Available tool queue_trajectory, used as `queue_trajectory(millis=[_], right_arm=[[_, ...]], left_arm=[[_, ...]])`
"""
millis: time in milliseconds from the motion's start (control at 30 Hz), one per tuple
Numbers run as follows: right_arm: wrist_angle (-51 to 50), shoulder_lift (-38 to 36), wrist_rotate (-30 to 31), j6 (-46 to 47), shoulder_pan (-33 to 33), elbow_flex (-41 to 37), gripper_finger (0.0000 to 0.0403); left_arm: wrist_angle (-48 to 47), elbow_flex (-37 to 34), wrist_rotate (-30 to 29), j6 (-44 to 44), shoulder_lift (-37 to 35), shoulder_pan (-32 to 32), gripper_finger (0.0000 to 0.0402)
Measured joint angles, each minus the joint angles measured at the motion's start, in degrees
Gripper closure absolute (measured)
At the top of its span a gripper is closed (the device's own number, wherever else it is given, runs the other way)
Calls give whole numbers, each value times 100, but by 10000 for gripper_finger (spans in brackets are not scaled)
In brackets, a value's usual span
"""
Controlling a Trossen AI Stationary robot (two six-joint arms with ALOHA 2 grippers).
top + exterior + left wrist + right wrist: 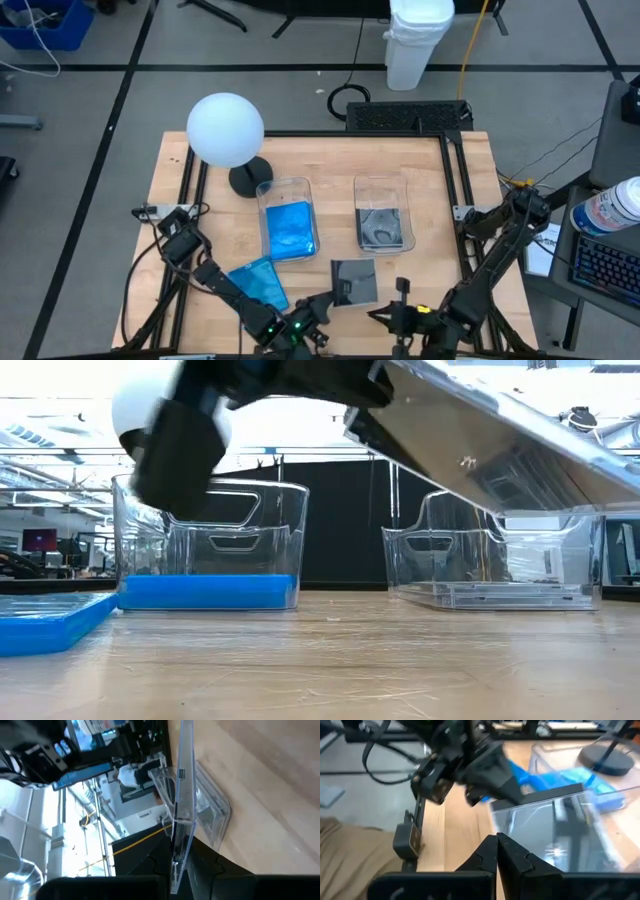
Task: Pick & place jewel cases by type
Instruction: Put the black CD case into the right transparent bin
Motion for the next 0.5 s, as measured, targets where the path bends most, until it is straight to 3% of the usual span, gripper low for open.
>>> queue_trajectory(millis=[167, 300, 400, 500], right_arm=[[-57, -118, 467, 394, 169, 0, 379], [-313, -250, 367, 1059, 184, 0, 332], [-971, -334, 154, 1613, 186, 0, 283], [-2204, -481, 434, 2663, 277, -6, 236]], left_arm=[[-1, 0, -47, 75, 0, -218, 358], [-3, 0, -53, 182, -2, -358, 362], [18, -2, -50, 230, -66, -437, 362], [27, -2, -45, 251, -224, -478, 362]])
